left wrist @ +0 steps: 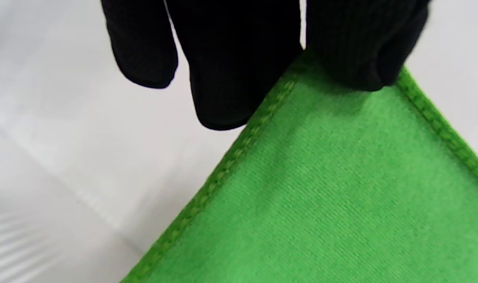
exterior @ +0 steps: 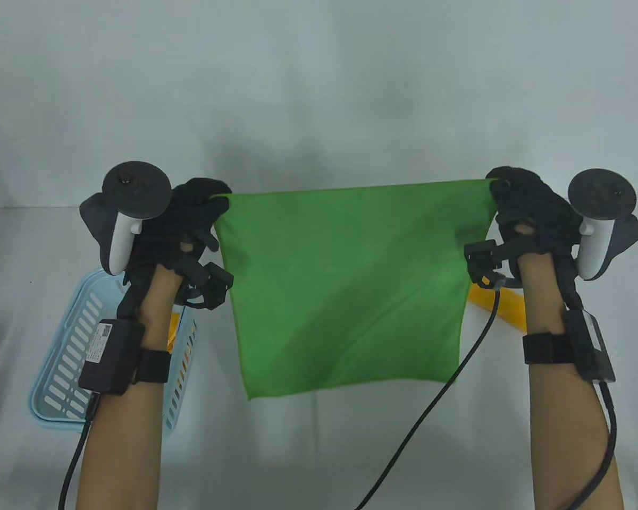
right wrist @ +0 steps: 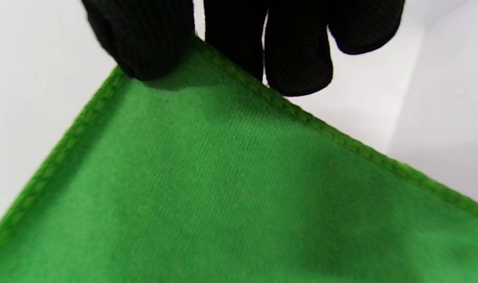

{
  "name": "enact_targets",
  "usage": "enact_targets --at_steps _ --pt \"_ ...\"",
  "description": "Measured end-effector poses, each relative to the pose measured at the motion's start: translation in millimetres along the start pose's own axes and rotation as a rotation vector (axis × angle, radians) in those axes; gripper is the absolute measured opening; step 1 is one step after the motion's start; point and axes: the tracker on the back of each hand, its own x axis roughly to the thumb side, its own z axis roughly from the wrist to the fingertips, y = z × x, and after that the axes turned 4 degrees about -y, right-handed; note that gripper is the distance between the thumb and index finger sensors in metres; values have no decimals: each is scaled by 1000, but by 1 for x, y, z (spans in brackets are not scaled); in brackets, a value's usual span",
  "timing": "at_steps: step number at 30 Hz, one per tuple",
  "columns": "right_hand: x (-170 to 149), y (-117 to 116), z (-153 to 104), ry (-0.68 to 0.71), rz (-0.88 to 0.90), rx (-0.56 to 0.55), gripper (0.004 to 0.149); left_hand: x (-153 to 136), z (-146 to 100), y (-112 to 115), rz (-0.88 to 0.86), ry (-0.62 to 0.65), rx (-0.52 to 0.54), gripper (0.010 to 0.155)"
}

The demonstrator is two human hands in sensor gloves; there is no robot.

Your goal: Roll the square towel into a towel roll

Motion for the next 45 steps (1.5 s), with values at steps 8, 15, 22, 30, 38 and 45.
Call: enact_targets --at_steps 8,15,22,30,38,45 --pt "-11 0 -8 27 -115 50 39 -16 -9 14 53 -24 -85 40" --pt "-66 -14 -16 -14 -133 139 39 -53 -23 46 -1 -81 -160 40" --pt "-118 -10 -31 -23 -135 282 39 -77 -48 76 84 -124 -258 40" --pt "-181 7 -57 -74 -83 543 39 -102 -91 91 145 -32 -460 40" --pt "-209 24 -88 -29 -181 740 39 -114 -129 100 267 100 -684 40" --pt "-222 34 -110 -16 -253 867 39 -125 -158 112 348 162 -870 40"
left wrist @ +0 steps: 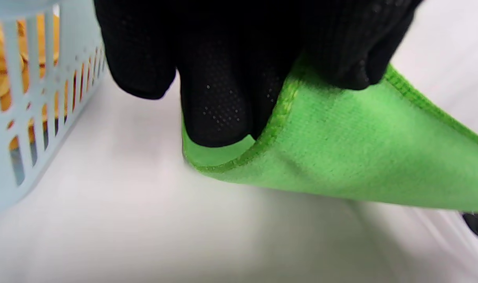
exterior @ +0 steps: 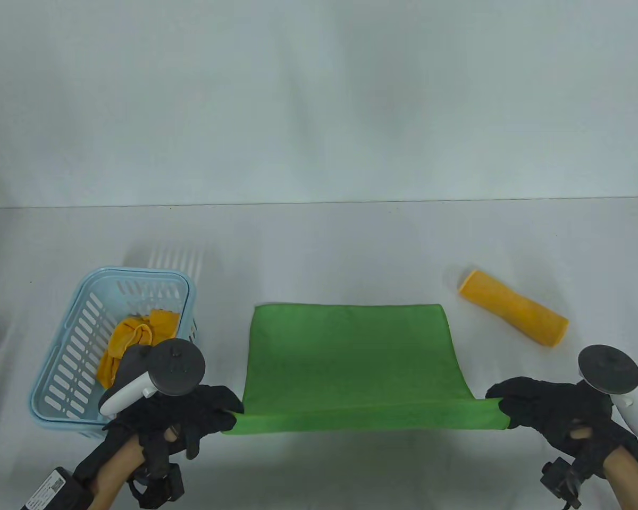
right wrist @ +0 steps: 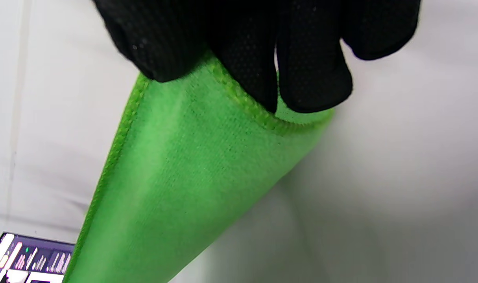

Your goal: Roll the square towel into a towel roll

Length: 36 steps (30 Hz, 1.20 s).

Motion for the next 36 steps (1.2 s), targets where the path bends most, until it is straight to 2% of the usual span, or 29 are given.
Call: enact_targets --at_steps 4,8,11,15,23,28,32,36 --pt "3 0 1 -4 -12 -48 39 1 5 -2 21 -46 24 41" --pt "8 3 14 -56 -25 -148 39 1 23 -18 6 -146 115 41" --pt "10 4 28 -120 -32 -195 39 4 42 -30 33 -231 177 41" --pt "9 9 53 -191 -56 -253 39 9 73 -39 91 -343 210 41" --pt "2 14 101 -322 -52 -322 39 11 131 -46 141 -494 257 41" --pt "-1 9 128 -400 -100 -396 39 5 167 -43 152 -602 311 41" --pt "-2 -1 149 -461 -175 -503 40 1 197 -31 200 -683 382 41" --pt "-3 -8 164 -500 -262 -575 40 -6 217 -19 212 -732 405 40"
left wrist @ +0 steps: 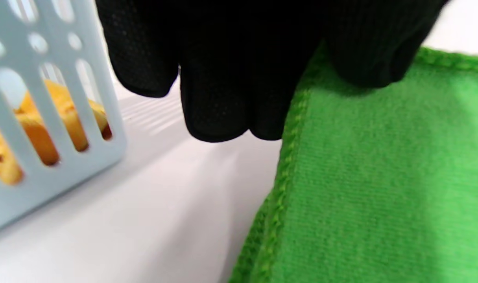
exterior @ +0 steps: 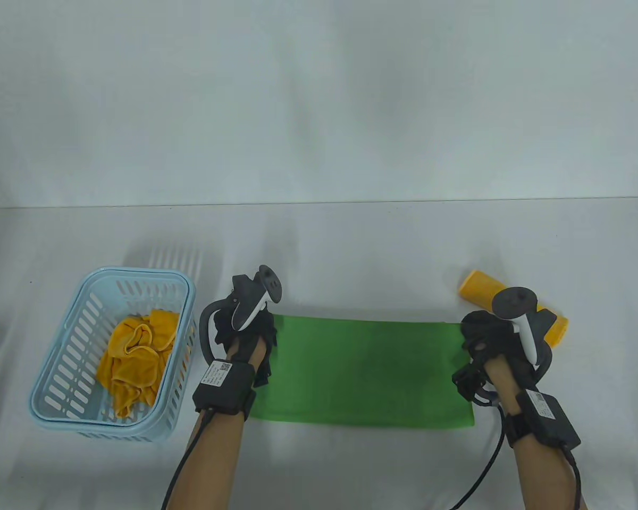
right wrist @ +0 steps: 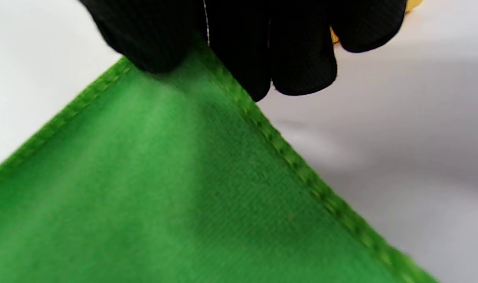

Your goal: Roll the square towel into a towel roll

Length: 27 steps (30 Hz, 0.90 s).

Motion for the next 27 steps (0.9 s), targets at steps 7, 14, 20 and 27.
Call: enact_targets --at_steps 7,14,20,27 --pt "2 -23 12 -23 -96 -29 40 3 13 24 27 -34 2 40" --pt "-1 -27 13 -39 -109 -58 46 -1 17 25 15 -44 22 46" --pt "-7 -21 10 -43 -99 -62 59 -5 16 27 4 -52 25 60" --pt "-7 0 -4 -26 -83 -97 69 -2 1 7 -18 -13 66 70"
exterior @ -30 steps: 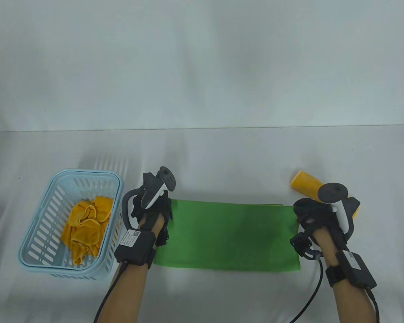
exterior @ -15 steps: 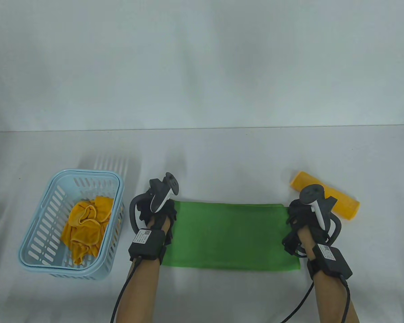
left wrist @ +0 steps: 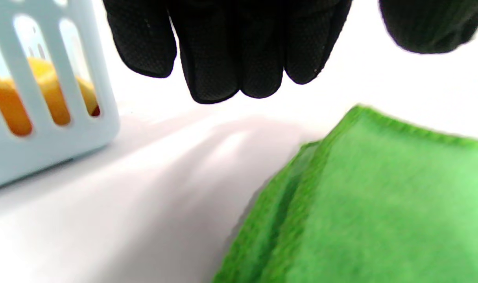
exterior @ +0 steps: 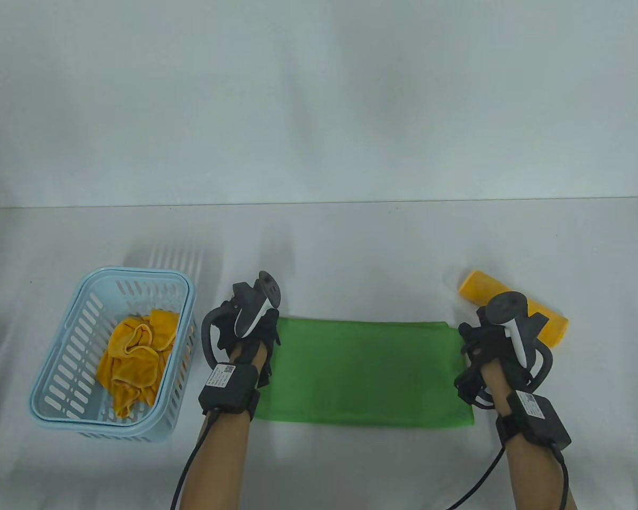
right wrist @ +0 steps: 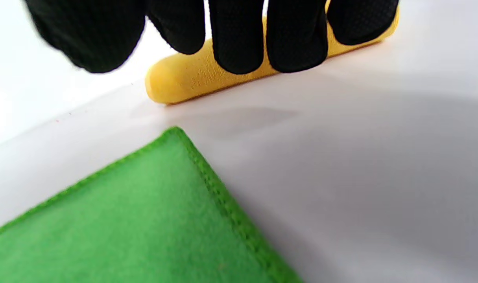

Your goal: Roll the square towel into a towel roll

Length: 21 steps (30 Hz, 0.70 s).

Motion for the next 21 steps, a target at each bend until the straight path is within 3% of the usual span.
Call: enact_targets --at_steps 7,12,21 --pt "10 22 -30 106 -22 -64 75 -1 -33 -34 -43 85 72 76" --pt "28 32 -70 288 -61 -117 76 -21 -71 -58 -104 222 115 79" --pt "73 6 -144 576 -85 -53 77 -75 -127 -66 -223 360 246 81"
